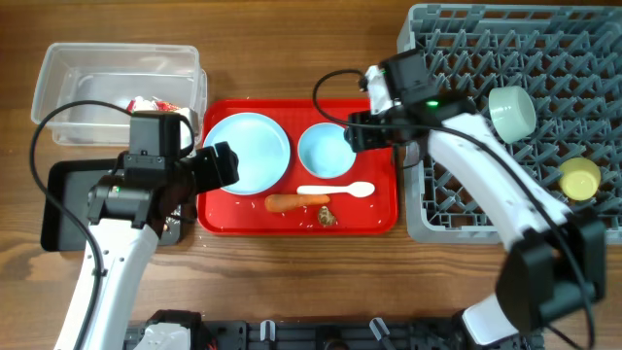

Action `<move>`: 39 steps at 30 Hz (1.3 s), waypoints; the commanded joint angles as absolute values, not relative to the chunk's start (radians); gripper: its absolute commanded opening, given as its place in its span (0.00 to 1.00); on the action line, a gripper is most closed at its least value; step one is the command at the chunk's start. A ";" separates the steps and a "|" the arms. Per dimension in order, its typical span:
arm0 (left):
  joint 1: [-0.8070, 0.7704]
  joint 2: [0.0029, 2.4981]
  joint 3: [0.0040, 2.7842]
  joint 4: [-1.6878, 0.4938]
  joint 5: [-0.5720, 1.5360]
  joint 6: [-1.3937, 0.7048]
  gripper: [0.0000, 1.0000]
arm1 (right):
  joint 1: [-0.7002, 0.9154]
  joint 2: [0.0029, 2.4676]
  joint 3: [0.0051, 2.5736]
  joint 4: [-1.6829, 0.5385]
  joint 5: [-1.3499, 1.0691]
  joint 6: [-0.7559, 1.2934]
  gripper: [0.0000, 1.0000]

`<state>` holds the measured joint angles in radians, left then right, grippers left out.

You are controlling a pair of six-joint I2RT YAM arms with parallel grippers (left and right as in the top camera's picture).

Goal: Sort waste into correct bins and load items into the dishwasher rack
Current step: 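Grasp the blue bowl with the right gripper and lift it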

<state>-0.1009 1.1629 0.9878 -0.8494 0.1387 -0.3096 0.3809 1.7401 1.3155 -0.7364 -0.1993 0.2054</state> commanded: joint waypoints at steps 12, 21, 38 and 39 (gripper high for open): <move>-0.087 1.160 0.986 -0.851 0.140 -0.331 0.90 | 0.408 1.969 1.314 -0.681 -0.089 0.367 0.13; -0.087 1.160 0.986 -0.855 0.140 -0.330 0.90 | 0.392 1.763 1.367 -0.689 0.013 0.289 0.04; -0.087 1.160 0.986 -0.854 0.140 -0.330 0.92 | 0.209 1.553 1.374 -0.224 1.015 -0.443 0.04; -0.087 1.160 0.986 -0.854 0.140 -0.330 0.92 | 0.192 1.570 1.373 -0.188 1.053 -0.470 0.04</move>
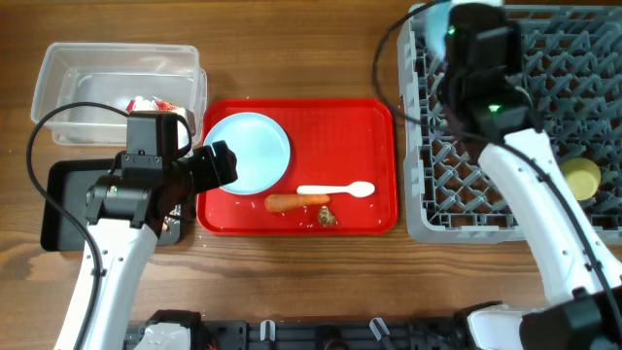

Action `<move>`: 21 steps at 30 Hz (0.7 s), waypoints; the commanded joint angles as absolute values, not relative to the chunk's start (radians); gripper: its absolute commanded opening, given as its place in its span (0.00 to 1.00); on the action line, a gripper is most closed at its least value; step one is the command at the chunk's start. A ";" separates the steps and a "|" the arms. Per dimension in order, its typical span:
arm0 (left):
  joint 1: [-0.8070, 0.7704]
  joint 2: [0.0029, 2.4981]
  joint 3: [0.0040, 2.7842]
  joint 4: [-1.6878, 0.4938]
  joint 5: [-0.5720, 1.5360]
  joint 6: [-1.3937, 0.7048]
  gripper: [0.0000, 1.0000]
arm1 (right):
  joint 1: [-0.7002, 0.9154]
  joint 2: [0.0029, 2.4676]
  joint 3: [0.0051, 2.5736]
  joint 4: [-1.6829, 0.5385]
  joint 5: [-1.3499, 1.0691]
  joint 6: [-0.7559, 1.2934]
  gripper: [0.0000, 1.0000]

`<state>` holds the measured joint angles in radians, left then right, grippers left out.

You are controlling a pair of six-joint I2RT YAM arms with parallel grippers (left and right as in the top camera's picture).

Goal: Sort waste into correct bins and load items into the dishwasher rack
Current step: 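Grasp the blue bowl with the right gripper and lift it, then lower the blue bowl into the rack's back row and release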

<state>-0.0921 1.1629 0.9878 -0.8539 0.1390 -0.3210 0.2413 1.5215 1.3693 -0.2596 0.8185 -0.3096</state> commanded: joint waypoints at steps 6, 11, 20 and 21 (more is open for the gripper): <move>-0.087 1.160 0.986 -0.854 0.140 -0.330 0.92 | 0.110 1.727 1.373 -0.012 1.112 -0.614 0.04; -0.087 1.160 0.986 -0.853 0.140 -0.330 0.92 | 0.092 1.876 1.373 0.097 1.112 -0.681 0.04; -0.087 1.160 0.986 -0.827 0.140 -0.330 0.91 | 0.105 2.034 1.372 0.113 1.162 -0.678 0.04; -0.087 1.160 0.986 -0.827 0.140 -0.330 0.91 | 0.111 2.039 1.371 0.111 1.172 -0.675 0.04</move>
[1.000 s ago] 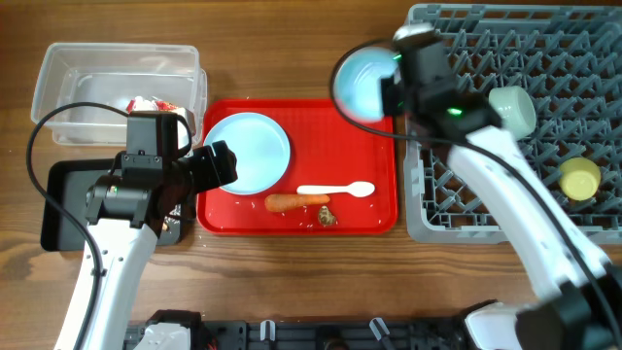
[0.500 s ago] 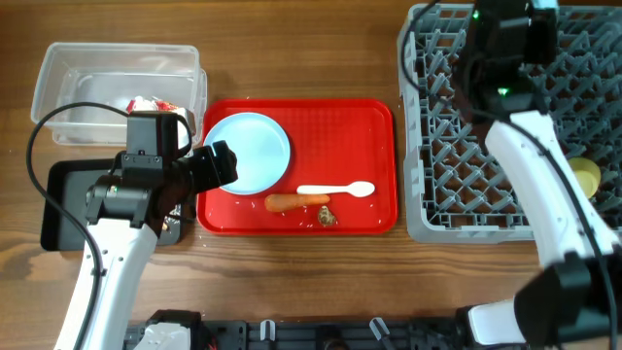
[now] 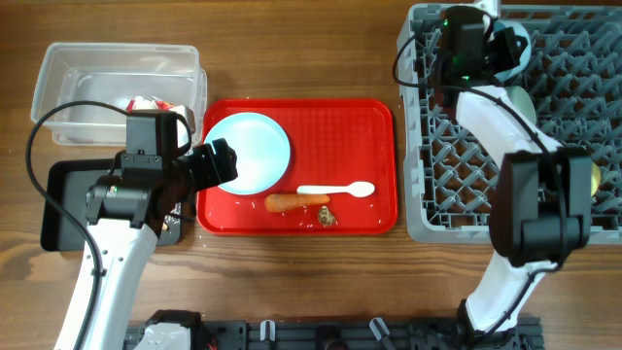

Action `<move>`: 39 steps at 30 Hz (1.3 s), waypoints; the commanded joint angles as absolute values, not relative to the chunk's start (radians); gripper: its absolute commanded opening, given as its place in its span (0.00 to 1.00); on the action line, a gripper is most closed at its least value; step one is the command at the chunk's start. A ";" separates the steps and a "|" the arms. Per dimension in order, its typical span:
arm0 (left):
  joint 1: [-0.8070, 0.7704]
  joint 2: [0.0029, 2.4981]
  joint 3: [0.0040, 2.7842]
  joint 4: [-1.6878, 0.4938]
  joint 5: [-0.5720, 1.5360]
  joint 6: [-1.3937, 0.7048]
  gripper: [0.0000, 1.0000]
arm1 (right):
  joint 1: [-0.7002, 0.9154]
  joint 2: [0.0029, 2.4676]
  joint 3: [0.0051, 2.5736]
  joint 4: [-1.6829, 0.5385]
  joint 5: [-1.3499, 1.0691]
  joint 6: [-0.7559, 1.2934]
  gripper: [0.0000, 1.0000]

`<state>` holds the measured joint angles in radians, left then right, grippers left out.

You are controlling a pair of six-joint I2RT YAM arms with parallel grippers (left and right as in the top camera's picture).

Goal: Sort waste into correct bins and load items into the dishwasher rack
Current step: 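Lower the blue bowl into the rack's back row and release, then reach the right gripper to the white spoon and grasp it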

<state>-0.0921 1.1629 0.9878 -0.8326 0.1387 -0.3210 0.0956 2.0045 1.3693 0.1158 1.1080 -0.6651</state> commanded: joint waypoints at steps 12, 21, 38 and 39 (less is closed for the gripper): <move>-0.087 1.160 0.986 -0.828 0.140 -0.330 0.91 | 0.216 2.038 1.359 -0.102 1.193 -0.530 0.34; -0.087 1.160 0.986 -0.828 0.140 -0.330 0.92 | 0.225 1.971 1.359 -0.483 1.002 -0.172 0.59; -0.087 1.160 0.986 -0.836 0.140 -0.331 0.94 | 0.241 1.475 1.359 -0.812 -0.239 -0.200 0.79; -0.087 1.160 0.986 -0.836 0.140 -0.331 0.95 | 0.250 1.482 1.359 -0.849 -0.274 -0.241 0.79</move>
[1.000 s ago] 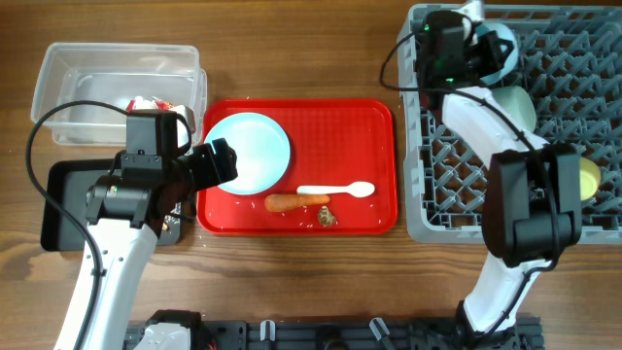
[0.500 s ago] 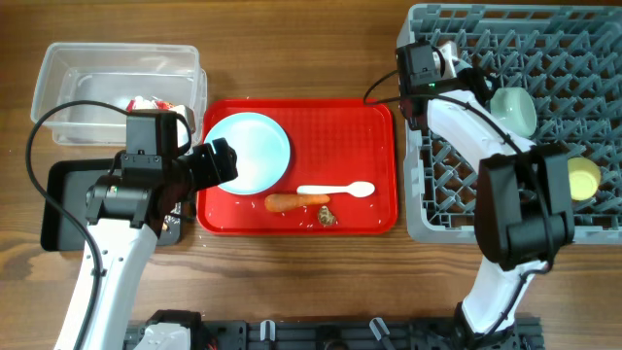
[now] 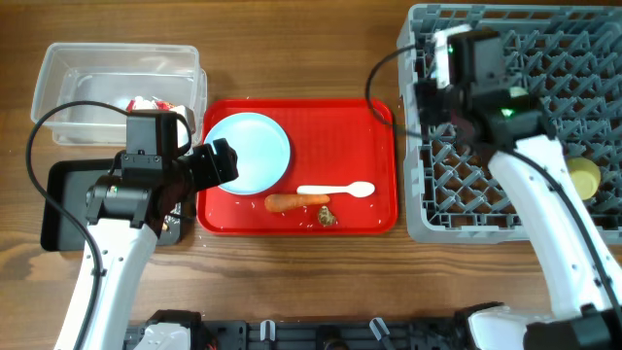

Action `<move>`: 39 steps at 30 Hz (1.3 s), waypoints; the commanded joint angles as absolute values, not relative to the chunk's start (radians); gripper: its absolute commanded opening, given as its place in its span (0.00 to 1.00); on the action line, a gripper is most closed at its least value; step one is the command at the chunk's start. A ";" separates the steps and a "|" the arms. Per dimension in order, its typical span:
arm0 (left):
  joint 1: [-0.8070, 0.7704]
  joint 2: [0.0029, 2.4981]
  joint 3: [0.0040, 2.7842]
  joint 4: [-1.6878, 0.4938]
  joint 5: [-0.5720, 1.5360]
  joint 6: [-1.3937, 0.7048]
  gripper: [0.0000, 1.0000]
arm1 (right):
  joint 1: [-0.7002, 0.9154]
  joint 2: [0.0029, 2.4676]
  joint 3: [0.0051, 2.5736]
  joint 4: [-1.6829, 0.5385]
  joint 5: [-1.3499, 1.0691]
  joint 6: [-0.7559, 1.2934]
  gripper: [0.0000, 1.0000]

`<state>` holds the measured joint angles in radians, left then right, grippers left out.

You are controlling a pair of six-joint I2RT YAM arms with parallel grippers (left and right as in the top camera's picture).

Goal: Sort waste into correct bins and load items into the dishwasher rack
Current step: 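Reach the right gripper to the white spoon and grasp it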

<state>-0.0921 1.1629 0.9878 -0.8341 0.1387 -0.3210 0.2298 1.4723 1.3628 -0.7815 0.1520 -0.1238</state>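
Note:
On the red tray (image 3: 374, 146) lie a light blue plate (image 3: 255, 146), a white spoon (image 3: 335, 191), a carrot piece (image 3: 286, 202) and a small food scrap (image 3: 326, 218). My left gripper (image 3: 218, 163) sits at the plate's left rim; its jaws are not readable from above. The right gripper (image 3: 429, 99) hovers over the left edge of the grey dishwasher rack (image 3: 418, 209), its fingers hidden under the wrist. No blue bowl shows on the tray or in the rack. A yellow cup (image 3: 583, 178) sits in the rack at the right, and a pale cup (image 3: 518, 94) peeks out beside the right arm.
A clear plastic container (image 3: 117, 68) with a wrapper inside stands at the back left. A black bin (image 3: 58, 209) lies under the left arm. Cables loop above both arms.
The right arm has come away from the rack's far side to the rack's left edge, nearer the tray. The left arm and the tray's contents are unchanged.
First the right gripper was at the rim of a blue bowl on the tray. Then the bowl was gone from the tray and the right arm was over the rack, then at its far side, now at its left edge. The left gripper stayed at the plate.

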 commanded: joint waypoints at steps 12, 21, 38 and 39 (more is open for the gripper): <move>-0.087 1.160 0.986 -0.847 0.140 -0.330 0.95 | 0.418 1.747 1.334 -1.032 -0.277 -0.476 0.86; -0.087 1.161 0.986 -0.854 0.140 -0.330 0.96 | 0.552 1.960 1.334 -0.907 -0.012 -0.442 0.87; -0.086 1.160 0.986 -0.835 0.107 -0.331 0.96 | 0.569 2.022 1.288 -0.822 0.028 -0.391 0.59; -0.086 1.160 0.986 -0.835 0.107 -0.331 0.96 | 0.569 2.022 1.282 -0.812 0.031 -0.374 0.56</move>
<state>-0.0921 1.1629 0.9878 -0.8410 0.1234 -0.3210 0.5678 1.9991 1.3125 -0.8318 0.0074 -0.4152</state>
